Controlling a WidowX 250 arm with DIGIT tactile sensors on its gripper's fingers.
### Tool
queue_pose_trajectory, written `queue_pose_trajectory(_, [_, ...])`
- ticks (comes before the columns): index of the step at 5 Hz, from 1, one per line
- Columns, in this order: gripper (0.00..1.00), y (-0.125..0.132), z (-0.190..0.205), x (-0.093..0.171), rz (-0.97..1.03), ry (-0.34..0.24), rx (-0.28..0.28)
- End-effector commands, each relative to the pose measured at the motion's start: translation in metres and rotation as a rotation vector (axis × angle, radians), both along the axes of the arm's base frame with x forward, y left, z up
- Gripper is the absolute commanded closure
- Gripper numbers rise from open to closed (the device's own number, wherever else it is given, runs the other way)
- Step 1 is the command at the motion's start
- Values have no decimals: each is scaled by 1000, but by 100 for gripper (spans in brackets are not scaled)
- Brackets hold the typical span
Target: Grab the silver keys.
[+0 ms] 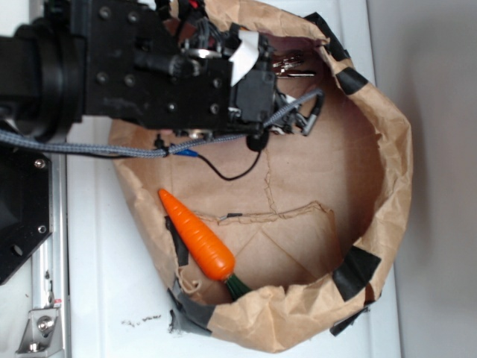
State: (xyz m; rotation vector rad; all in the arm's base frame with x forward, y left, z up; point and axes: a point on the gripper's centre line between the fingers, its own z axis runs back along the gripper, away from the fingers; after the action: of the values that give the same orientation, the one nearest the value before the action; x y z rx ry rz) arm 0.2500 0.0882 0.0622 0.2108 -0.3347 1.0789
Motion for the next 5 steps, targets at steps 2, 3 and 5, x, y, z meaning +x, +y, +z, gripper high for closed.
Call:
queue_pose_trajectory(2, [0, 10, 13, -3, 44, -51, -9])
queue_pose_trajectory(3, [0, 9, 8, 0, 55, -68, -9])
queue_pose_trajectory(5, [0, 9, -1, -2, 62, -87, 8])
